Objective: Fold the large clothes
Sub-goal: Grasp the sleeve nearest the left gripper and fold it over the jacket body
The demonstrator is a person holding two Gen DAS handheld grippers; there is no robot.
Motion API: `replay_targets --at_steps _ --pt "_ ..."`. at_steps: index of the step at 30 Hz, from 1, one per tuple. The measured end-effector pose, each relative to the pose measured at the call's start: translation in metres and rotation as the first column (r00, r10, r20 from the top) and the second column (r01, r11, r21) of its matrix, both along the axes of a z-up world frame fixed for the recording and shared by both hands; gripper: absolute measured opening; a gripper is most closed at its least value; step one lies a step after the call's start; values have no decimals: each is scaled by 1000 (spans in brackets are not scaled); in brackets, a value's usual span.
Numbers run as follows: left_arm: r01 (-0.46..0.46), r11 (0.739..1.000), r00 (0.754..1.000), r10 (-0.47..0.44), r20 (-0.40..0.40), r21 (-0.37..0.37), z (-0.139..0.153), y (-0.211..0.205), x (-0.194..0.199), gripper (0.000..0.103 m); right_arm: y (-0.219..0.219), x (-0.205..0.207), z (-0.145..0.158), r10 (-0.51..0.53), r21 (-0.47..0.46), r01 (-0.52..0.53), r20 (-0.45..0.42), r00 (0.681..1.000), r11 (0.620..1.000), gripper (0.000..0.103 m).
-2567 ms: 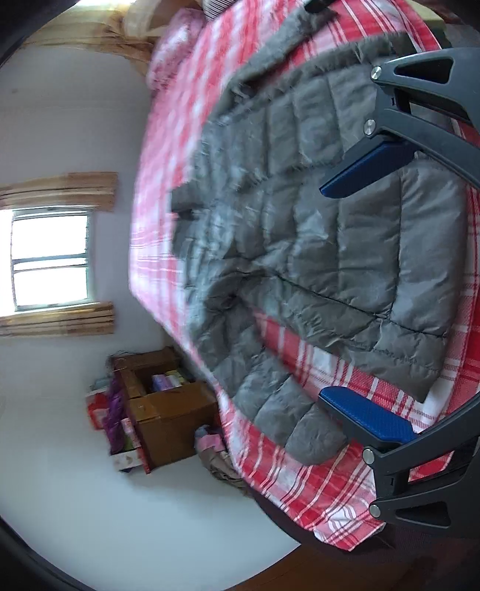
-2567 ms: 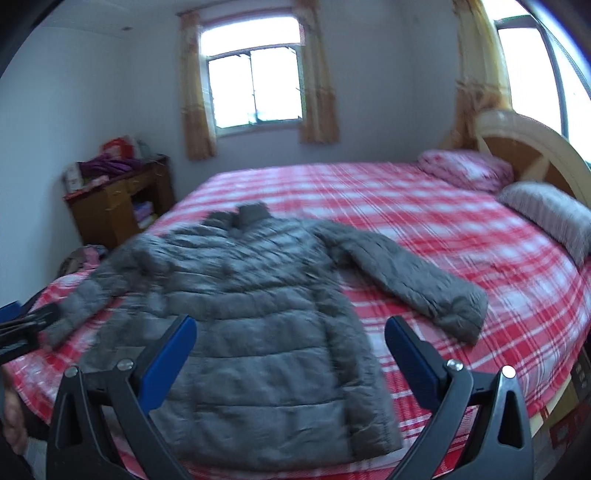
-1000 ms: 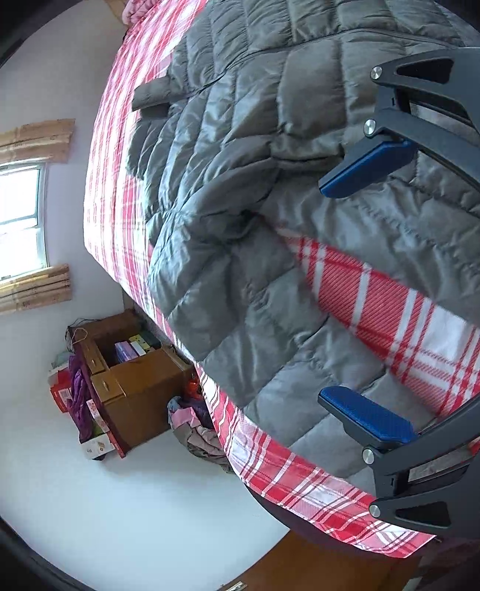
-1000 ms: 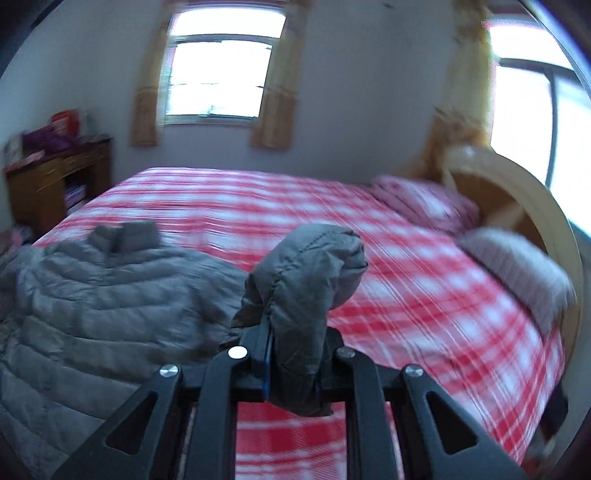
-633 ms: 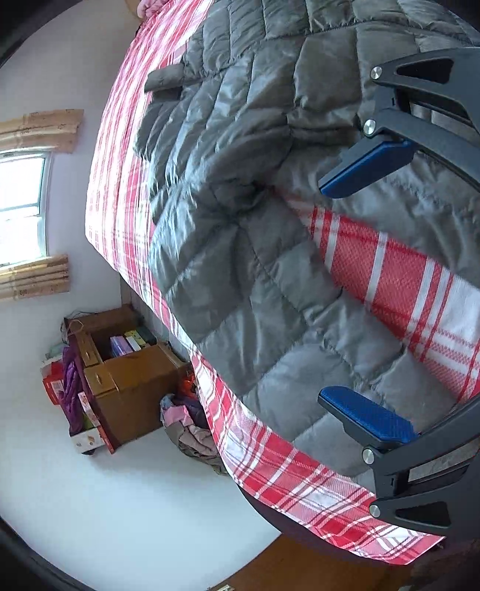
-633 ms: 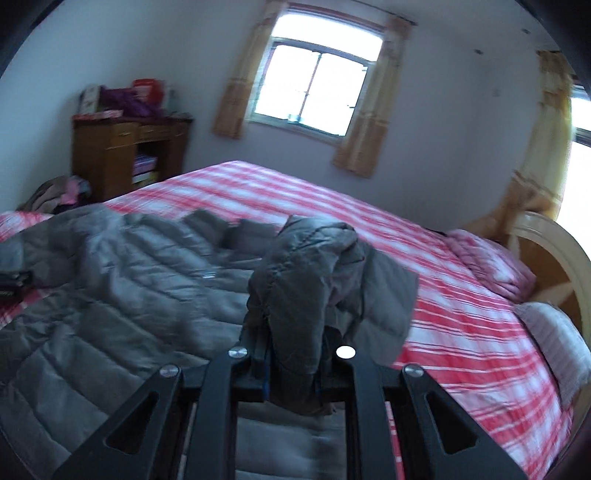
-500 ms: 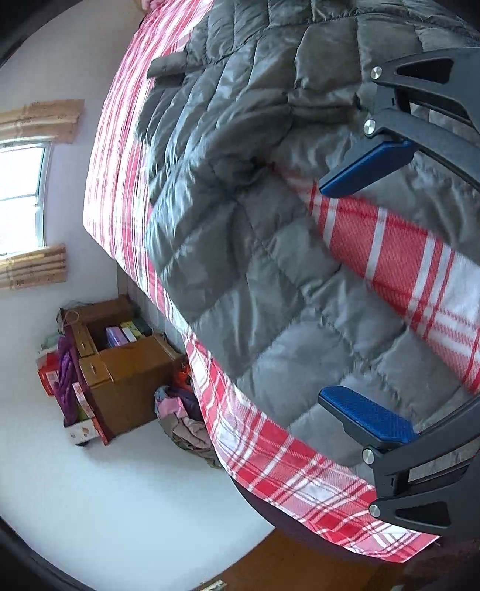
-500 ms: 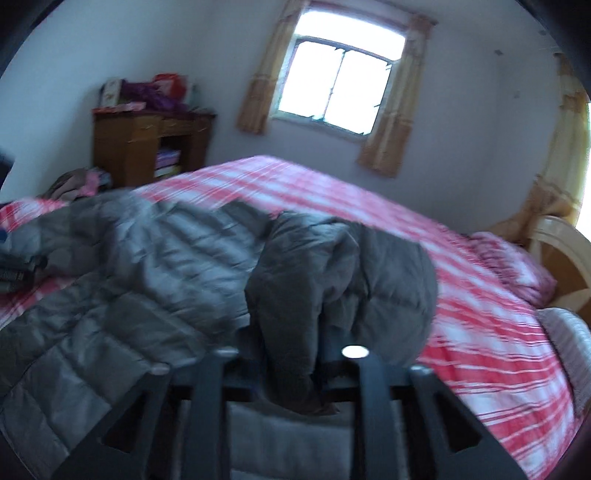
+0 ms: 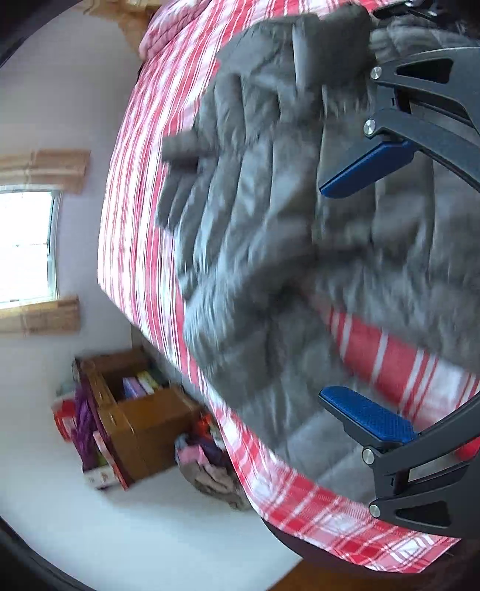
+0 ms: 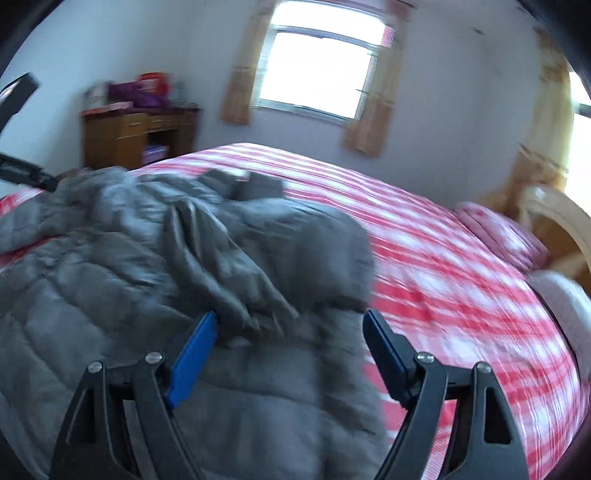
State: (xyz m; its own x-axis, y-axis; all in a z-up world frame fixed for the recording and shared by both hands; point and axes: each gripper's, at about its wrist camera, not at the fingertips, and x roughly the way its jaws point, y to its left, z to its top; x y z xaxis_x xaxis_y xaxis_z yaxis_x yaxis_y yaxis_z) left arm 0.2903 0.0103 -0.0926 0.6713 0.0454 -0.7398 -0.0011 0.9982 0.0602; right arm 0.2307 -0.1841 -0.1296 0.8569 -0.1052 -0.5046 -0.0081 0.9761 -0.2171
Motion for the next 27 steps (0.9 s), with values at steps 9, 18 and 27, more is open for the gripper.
replay_targets --at_steps 9,18,27 --pt "116 993 993 -116 -33 4 -8 -82 -8 102 -2 -38 17 90 47 -93 63 994 995 87" --pt "257 966 954 -251 -164 14 -65 -137 -7 49 -41 5 -50 -123 -39 119 -142 982 992 88" --pt "244 958 969 -245 -9 149 -25 -110 -4 19 -60 1 -64 -150 26 157 -182 972 987 103"
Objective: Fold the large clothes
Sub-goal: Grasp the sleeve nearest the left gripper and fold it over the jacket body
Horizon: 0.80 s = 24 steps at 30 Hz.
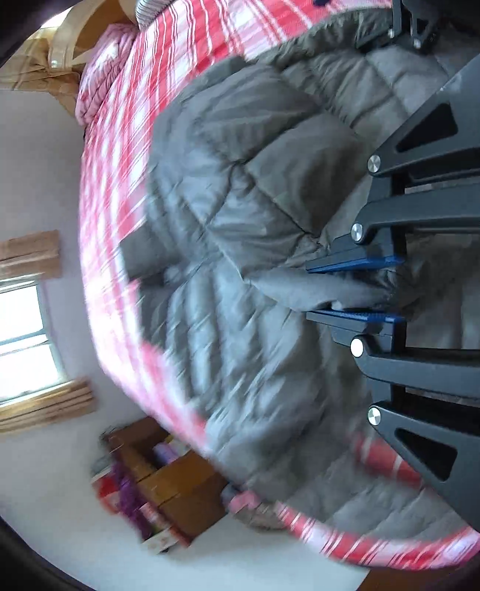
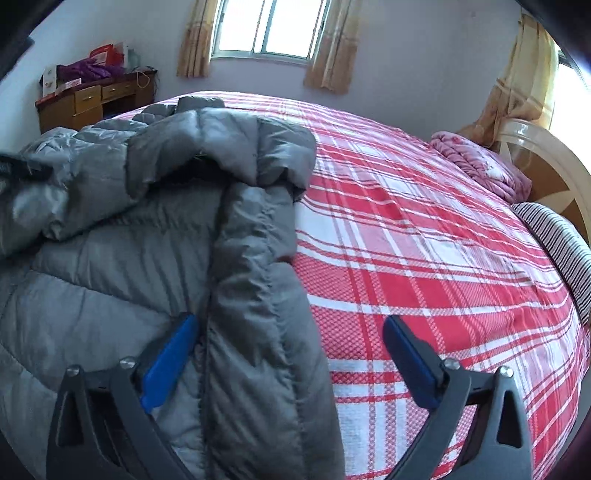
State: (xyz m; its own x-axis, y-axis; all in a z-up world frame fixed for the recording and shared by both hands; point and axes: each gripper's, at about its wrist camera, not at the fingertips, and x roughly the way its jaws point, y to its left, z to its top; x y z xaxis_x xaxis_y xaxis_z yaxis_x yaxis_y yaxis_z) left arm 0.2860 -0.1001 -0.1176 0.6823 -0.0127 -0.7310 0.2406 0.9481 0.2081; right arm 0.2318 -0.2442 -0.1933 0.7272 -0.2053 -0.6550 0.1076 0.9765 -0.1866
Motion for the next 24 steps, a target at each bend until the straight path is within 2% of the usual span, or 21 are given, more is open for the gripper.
replay_targets --at_steps 2,4,6,8,9,11,13,14,16,17,19,22,24 --pt "-20 997 999 16 47 79 4 6 5 19 1 0 -2 -6 -14 6 3 1000 1000 103" --pt "-28 991 998 21 54 128 -2 9 11 20 2 -2 -2 -7 -24 7 4 1000 1000 103" --pt "-52 984 998 44 49 172 -14 11 18 25 -1 -1 -2 -6 -22 6 5 1000 1000 103" --pt "-80 975 997 74 39 207 -24 13 26 45 -4 0 -2 -3 -5 3 3 1000 1000 103" --pt "-91 973 996 84 40 210 -25 15 26 50 -7 1 -2 -1 10 1 -2 1000 1000 103" --pt "-118 976 993 111 52 184 -21 24 26 69 -14 2 -1 8 59 -6 -20 1000 998 103" --pt "-182 972 980 168 102 146 -4 44 23 81 -22 0 4 36 129 -30 -46 998 991 102" --pt "-209 967 973 191 131 143 2 48 25 84 -27 -2 8 47 161 -37 -60 997 986 100" --pt "-278 952 945 247 213 129 23 61 20 86 -32 -9 23 50 173 -40 -55 997 984 89" --pt "-308 947 930 278 240 94 35 68 20 87 -34 -12 36 53 170 -45 -39 998 984 87" --pt "-296 955 929 285 237 10 48 69 20 87 -35 -14 62 53 178 -55 12 998 983 81" --pt "-294 956 934 292 206 -24 44 51 28 91 -32 6 96 45 181 -58 73 996 982 81" --pt "-294 956 939 294 181 -29 30 38 39 91 -25 30 105 47 134 -62 111 993 989 81"
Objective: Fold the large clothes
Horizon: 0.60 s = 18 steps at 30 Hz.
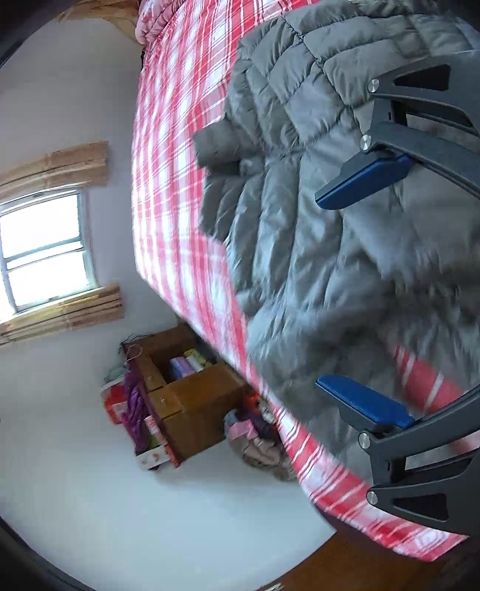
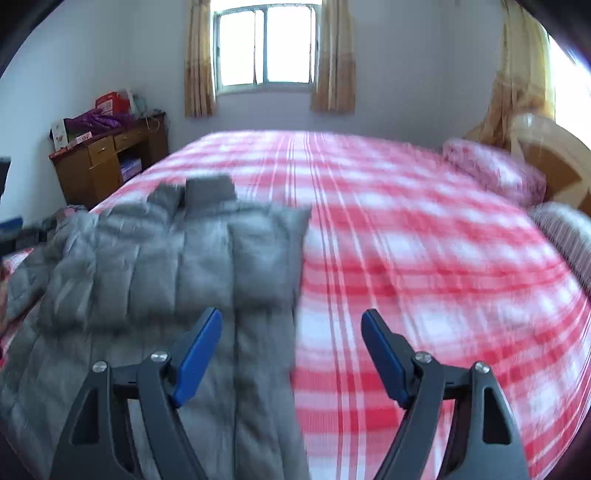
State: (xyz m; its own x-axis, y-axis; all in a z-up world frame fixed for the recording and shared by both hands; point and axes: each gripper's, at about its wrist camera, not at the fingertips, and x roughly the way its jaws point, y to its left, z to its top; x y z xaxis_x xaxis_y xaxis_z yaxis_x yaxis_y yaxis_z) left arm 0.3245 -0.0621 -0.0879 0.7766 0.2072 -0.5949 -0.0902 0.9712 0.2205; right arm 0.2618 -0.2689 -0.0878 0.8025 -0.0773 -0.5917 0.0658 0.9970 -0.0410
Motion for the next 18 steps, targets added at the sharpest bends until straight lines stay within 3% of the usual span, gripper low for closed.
replay_targets --at_steps 5,9,12,18 --pt "-53 997 996 56 -65 55 -50 -19 34 91 21 69 -16 14 -26 -13 31 999 1000 76" --pt "-58 994 991 68 -115 89 -81 -14 49 91 34 107 -55 55 -14 -56 -59 997 998 74" --pt "-41 996 992 51 -116 84 -98 -10 50 92 36 119 -85 62 -18 -65 -139 988 998 74" --pt "-50 994 987 65 -145 102 -107 -10 56 97 23 122 -98 60 45 -52 -202 978 998 76"
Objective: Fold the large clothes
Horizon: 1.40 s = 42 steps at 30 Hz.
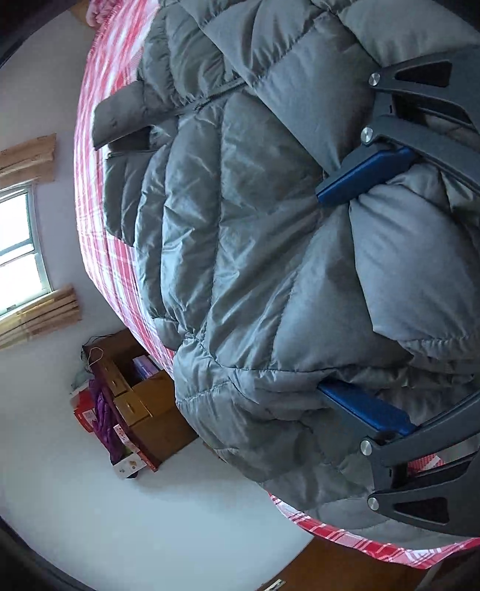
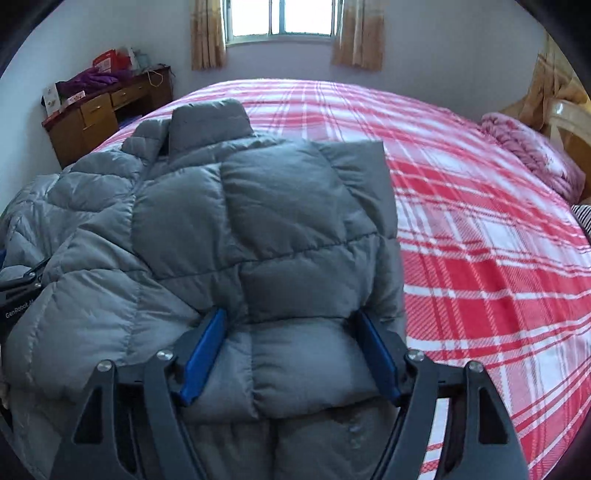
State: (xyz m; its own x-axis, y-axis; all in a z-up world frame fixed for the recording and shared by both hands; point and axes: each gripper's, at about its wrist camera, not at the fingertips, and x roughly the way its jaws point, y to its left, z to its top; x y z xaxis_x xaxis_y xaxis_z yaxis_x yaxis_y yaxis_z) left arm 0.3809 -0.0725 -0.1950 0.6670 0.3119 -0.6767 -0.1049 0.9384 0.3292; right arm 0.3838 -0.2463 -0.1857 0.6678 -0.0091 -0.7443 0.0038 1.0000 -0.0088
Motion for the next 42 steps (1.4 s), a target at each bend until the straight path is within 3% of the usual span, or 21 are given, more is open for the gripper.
replay_targets --at_steps 27,33,38,42 --pt "-8 1000 1000 8 -12 -16 -3 3 4 100 9 8 -2 -6 -74 3 -38 999 997 79" --pt "-8 1000 1000 7 -12 -19 -3 2 4 100 37 -17 41 57 -64 -50 106 993 997 78" --pt "-6 999 1000 6 -11 -31 -3 2 5 100 76 -13 15 163 -165 -154 41 986 974 78" --pt "-6 1000 1000 5 -11 -31 -2 2 5 100 72 -4 -2 139 -133 -138 -5 990 981 84"
